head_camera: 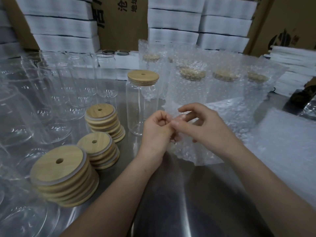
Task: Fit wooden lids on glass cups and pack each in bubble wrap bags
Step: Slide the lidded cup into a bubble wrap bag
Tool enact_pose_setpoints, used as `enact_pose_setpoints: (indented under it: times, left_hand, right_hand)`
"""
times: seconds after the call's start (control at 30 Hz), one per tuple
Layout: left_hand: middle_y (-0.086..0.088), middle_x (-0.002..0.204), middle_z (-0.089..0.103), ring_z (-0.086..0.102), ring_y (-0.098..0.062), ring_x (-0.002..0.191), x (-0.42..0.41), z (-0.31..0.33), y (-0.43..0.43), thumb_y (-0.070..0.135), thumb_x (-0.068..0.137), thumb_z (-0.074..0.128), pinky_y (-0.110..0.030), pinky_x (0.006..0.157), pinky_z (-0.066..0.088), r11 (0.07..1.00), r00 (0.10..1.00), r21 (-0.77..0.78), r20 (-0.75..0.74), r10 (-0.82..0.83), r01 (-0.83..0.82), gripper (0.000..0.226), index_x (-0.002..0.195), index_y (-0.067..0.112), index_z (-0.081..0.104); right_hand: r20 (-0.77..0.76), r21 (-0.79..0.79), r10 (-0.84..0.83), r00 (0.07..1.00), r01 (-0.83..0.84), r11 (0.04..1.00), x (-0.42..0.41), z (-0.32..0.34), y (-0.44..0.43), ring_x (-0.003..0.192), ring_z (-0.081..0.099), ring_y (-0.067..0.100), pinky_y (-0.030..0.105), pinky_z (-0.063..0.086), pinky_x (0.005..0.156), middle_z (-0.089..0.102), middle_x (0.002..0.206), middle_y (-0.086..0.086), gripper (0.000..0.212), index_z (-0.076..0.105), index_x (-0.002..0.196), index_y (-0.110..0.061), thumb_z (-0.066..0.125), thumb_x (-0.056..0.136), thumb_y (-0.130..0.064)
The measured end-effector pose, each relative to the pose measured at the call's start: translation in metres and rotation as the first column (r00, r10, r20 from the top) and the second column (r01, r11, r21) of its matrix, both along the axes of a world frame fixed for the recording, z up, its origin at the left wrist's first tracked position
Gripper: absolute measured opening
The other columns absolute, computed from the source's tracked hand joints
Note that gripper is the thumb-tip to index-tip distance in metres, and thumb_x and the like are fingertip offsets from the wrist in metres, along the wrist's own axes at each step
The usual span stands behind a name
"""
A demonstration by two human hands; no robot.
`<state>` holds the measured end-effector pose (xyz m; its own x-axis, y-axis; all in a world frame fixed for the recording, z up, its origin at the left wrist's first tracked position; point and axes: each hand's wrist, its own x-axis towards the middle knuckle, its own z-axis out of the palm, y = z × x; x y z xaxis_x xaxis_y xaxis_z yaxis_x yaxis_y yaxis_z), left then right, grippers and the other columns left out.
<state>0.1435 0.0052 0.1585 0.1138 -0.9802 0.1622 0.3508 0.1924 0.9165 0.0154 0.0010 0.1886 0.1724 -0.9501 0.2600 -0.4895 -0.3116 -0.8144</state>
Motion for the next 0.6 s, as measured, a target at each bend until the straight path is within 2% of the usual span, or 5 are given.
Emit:
enact_pose_setpoints:
  times: [0.1,0.23,0.37,0.47,0.6]
  left_hand:
    - [-0.01,0.06,0.054,0.052,-0.014,0.047,0.0008,-0.0005,-0.0001,0.006,0.085,0.07,-0.021,0.045,0.045,0.999,0.996,0.003,-0.08,-0.039,0.039,0.03,0.07,0.012,0.045]
    - [-0.014,0.067,0.061,0.057,-0.018,0.053,0.0038,-0.0013,-0.0006,0.008,0.086,0.069,-0.024,0.048,0.047,0.999,0.995,-0.015,-0.09,-0.031,0.03,0.024,0.076,0.009,0.048]
    - [-0.006,0.056,0.058,0.054,-0.011,0.044,0.0038,-0.0026,-0.0023,0.004,0.084,0.071,-0.02,0.043,0.046,0.998,0.997,-0.047,-0.063,0.041,-0.044,0.03,0.07,0.012,0.045]
    - [-0.005,0.053,0.048,0.046,-0.012,0.045,0.0031,-0.0042,-0.0024,0.0,0.082,0.074,-0.018,0.044,0.042,0.988,0.989,-0.098,0.068,0.128,-0.121,0.036,0.069,0.014,0.044]
    - [-0.002,0.051,0.042,0.039,-0.013,0.045,0.0032,-0.0037,-0.0004,-0.008,0.081,0.066,-0.024,0.048,0.039,0.97,0.944,-0.146,0.244,0.224,-0.192,0.029,0.083,0.018,0.052]
  right_hand:
    - [0.025,0.061,0.144,0.989,-0.146,0.987,0.0008,-0.0037,-0.0003,0.08,0.065,0.002,0.023,0.052,0.075,0.069,0.099,-0.008,0.057,0.062,0.104,-0.042,0.088,0.055,-0.056]
    - [0.177,0.132,0.191,0.966,-0.215,0.968,-0.0012,-0.0026,-0.0005,0.095,0.07,0.006,0.013,0.05,0.078,0.074,0.102,-0.005,0.049,0.065,0.11,-0.033,0.084,0.065,-0.031]
    - [0.235,0.25,0.111,0.966,-0.17,0.953,-0.0045,-0.0008,-0.0013,0.096,0.071,0.014,0.038,0.051,0.091,0.077,0.098,-0.002,0.03,0.071,0.111,-0.024,0.068,0.088,-0.005]
    - [0.268,0.249,0.018,0.963,-0.087,0.965,-0.0038,-0.0003,-0.0024,0.077,0.069,0.009,0.028,0.052,0.076,0.077,0.086,-0.002,0.023,0.075,0.102,-0.02,0.062,0.091,-0.003]
    - [0.21,0.075,-0.156,0.965,0.144,0.987,-0.0019,-0.0022,-0.005,0.056,0.061,-0.006,0.009,0.041,0.052,0.074,0.069,-0.008,0.024,0.074,0.09,-0.022,0.062,0.089,-0.001]
